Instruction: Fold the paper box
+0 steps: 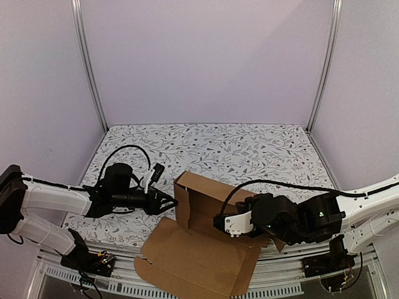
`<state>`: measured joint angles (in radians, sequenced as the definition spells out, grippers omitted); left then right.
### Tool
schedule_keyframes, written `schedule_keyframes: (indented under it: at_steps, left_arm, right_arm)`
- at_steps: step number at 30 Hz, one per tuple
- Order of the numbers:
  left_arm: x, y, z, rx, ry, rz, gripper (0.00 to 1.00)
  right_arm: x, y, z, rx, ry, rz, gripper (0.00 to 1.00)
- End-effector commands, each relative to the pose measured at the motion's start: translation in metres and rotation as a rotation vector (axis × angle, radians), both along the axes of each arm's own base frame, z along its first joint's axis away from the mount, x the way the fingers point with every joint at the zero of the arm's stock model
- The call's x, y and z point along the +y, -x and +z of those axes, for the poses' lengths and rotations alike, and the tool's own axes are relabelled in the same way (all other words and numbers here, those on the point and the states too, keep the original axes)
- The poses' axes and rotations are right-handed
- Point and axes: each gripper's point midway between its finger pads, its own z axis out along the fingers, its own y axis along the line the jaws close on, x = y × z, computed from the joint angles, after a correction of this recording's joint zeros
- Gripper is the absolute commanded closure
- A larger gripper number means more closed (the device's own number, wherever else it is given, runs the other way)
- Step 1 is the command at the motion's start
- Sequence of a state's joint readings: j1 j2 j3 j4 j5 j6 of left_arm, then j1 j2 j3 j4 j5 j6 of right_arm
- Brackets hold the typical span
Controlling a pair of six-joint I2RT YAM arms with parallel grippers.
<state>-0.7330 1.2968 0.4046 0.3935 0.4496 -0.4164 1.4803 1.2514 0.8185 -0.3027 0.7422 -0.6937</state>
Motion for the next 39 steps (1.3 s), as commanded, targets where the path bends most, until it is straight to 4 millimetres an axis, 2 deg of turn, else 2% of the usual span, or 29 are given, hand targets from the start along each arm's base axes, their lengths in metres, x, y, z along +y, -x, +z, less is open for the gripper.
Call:
schedule_keyframes:
  at_steps: [1,11,18,24,27,32,39]
  left_arm:
    - [-0.007,-0.011,0.014,-0.14,-0.014,0.017,0.51]
    - [-0.021,-0.009,0.024,-0.298,-0.056,0.093,0.49]
    - [-0.016,-0.017,0.015,-0.421,-0.178,0.221,0.52]
    - [-0.013,-0.028,0.007,-0.46,-0.191,0.295,0.57]
    - [-0.017,-0.032,0.009,-0.475,-0.179,0.313,0.63]
    - [-0.024,-0.036,0.01,-0.502,-0.182,0.305,0.71]
    - [-0.029,-0.04,0.004,-0.535,-0.201,0.296,0.78]
  right_arm:
    - [-0.004,0.015,-0.029,0.082,0.106,0.045,1.0]
    - [0.004,0.011,-0.036,0.091,0.119,-0.014,1.0]
    - [0.01,0.015,-0.037,0.096,0.106,-0.026,1.0]
    - [0.013,0.02,-0.036,0.108,0.081,-0.038,1.0]
    - [0.015,0.021,-0.037,0.109,0.073,-0.048,1.0]
    - [0.019,0.021,-0.036,0.111,0.06,-0.065,1.0]
    - [0.021,0.021,-0.033,0.119,0.037,-0.077,1.0]
